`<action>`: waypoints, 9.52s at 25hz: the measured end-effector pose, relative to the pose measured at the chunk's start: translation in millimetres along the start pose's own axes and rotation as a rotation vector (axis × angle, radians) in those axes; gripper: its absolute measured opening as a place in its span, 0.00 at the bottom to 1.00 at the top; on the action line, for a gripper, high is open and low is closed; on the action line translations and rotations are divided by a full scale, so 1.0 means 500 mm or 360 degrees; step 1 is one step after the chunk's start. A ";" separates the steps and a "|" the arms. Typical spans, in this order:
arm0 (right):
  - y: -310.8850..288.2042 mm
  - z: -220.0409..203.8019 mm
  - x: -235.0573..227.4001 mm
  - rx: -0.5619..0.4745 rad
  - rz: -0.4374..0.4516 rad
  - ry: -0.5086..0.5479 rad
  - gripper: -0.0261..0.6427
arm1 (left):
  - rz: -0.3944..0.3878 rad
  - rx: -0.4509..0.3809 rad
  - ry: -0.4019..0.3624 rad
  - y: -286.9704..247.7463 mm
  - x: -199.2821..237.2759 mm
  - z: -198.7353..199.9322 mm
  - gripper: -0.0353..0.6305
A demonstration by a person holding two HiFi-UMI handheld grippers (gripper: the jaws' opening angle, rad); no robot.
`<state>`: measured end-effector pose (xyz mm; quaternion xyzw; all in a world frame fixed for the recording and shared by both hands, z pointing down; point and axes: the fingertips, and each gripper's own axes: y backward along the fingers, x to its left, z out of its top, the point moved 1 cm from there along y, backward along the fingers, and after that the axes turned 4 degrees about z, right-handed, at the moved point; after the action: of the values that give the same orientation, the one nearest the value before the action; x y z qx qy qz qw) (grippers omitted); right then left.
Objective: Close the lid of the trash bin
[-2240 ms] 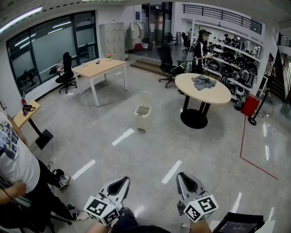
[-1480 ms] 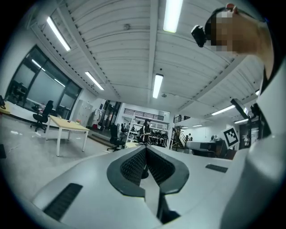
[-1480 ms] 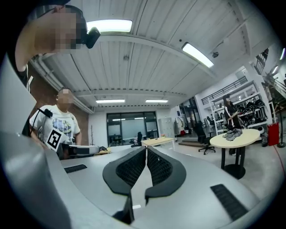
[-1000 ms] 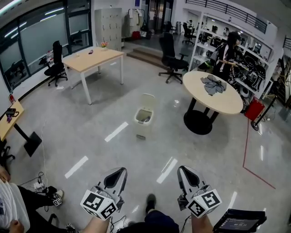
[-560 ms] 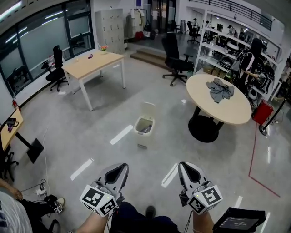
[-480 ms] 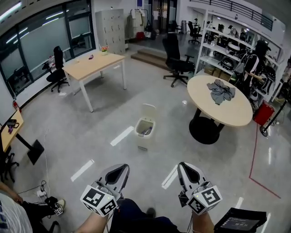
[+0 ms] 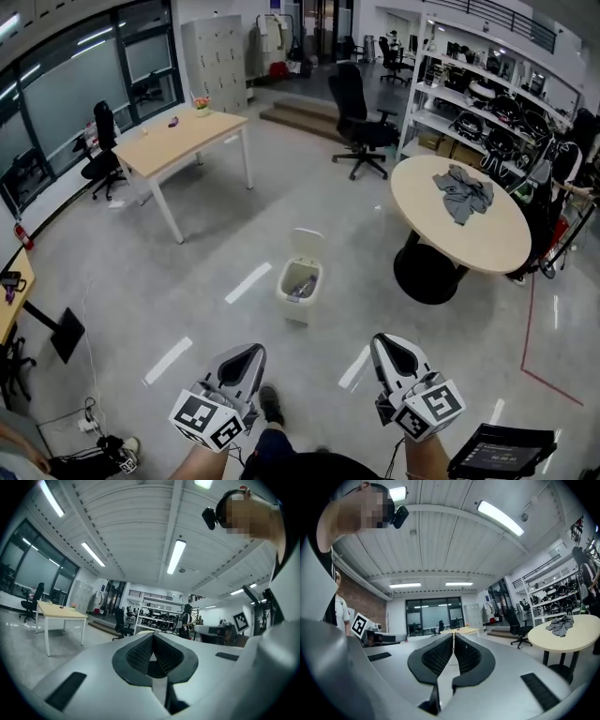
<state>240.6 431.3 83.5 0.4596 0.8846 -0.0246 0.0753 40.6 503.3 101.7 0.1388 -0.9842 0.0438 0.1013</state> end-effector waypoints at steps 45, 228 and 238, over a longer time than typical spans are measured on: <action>-1.014 -0.136 -0.765 0.0239 -0.0341 -0.0074 0.06 | -0.0337 0.0267 0.0009 -1.118 0.706 0.033 0.06; 0.188 -0.186 0.428 0.0130 0.0054 -0.0066 0.05 | -0.0111 0.0021 0.0036 0.437 -0.086 -0.154 0.06; 0.365 -0.210 0.521 0.0178 0.0076 0.0012 0.05 | -0.0190 -0.0049 0.0141 0.568 -0.215 -0.172 0.06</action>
<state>230.7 759.0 151.4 0.4842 0.8709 -0.0704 0.0468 77.8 813.4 146.2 0.1935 -0.9693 0.0287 0.1492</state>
